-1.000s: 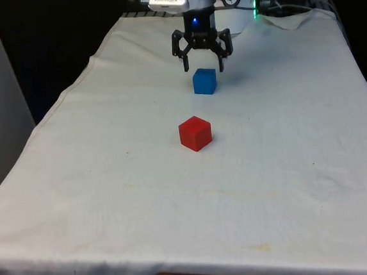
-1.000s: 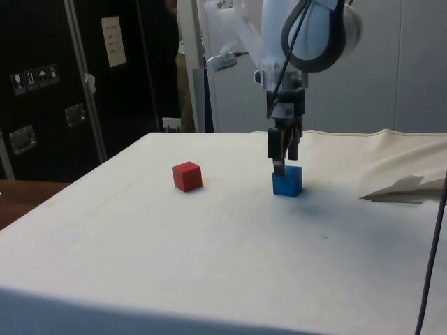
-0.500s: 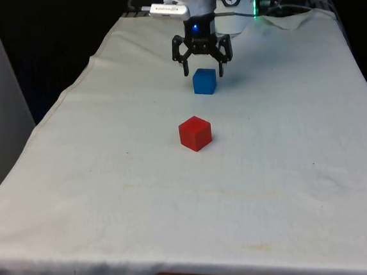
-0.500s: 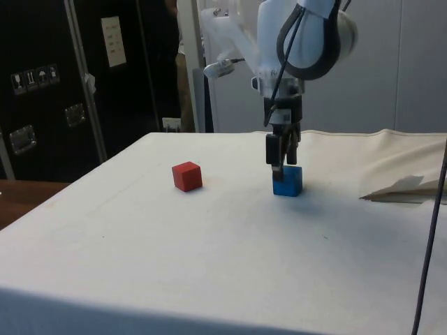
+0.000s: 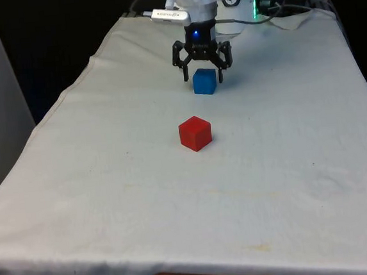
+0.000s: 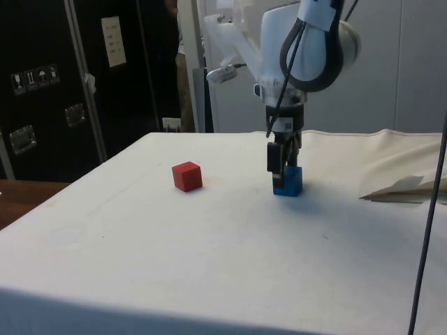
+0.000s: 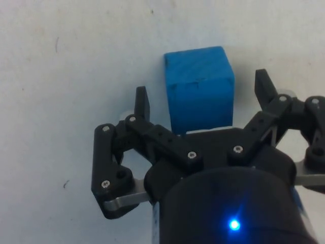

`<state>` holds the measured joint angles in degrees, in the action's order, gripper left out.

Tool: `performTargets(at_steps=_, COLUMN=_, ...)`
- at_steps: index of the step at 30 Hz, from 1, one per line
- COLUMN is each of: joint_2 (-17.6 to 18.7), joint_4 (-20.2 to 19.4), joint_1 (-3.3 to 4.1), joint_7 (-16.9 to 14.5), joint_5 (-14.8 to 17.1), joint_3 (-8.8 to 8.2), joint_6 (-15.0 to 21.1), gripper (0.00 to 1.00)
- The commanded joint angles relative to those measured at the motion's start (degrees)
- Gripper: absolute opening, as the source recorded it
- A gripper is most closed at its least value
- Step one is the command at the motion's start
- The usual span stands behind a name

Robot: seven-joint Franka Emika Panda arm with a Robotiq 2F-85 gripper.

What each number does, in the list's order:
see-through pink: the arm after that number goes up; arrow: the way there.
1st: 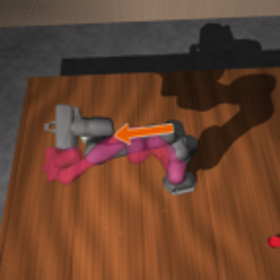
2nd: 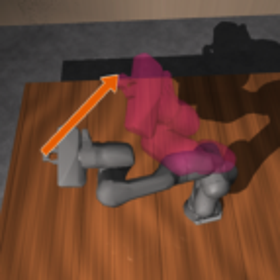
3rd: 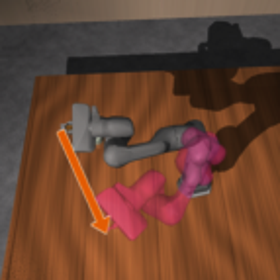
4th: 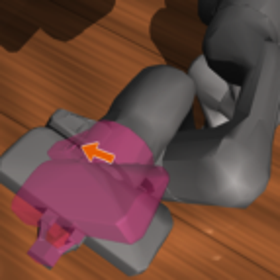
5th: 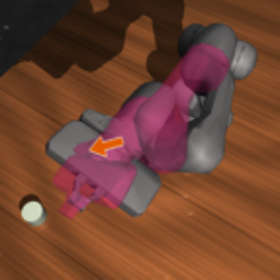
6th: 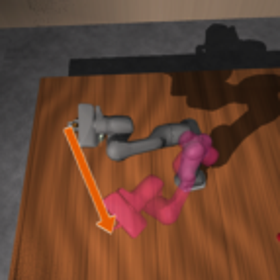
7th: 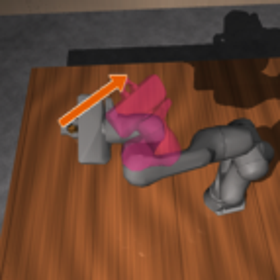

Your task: Stack the two cubes.

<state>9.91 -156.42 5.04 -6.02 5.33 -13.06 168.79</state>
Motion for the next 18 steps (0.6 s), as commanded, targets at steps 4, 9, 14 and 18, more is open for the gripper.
performTargets(at_steps=4, joint_2=-1.3, joint_4=-0.9, joint_1=-1.09, joint_7=-1.7, joint_5=3.0, joint_3=2.35, joint_6=0.9, gripper=0.8)
performTargets(at_steps=9, joint_2=-1.1, joint_4=-1.3, joint_1=-1.2, joint_7=-1.7, joint_5=2.9, joint_3=2.52, joint_6=1.6, gripper=0.07)
performTargets(at_steps=14, joint_2=-1.1, joint_4=-1.3, joint_1=-1.2, joint_7=-1.7, joint_5=3.0, joint_3=2.58, joint_6=1.8, gripper=0.0)
performTargets(at_steps=18, joint_2=-1.0, joint_4=-1.3, joint_1=-1.15, joint_7=-1.5, joint_5=2.9, joint_3=2.46, joint_6=1.8, gripper=0.0)
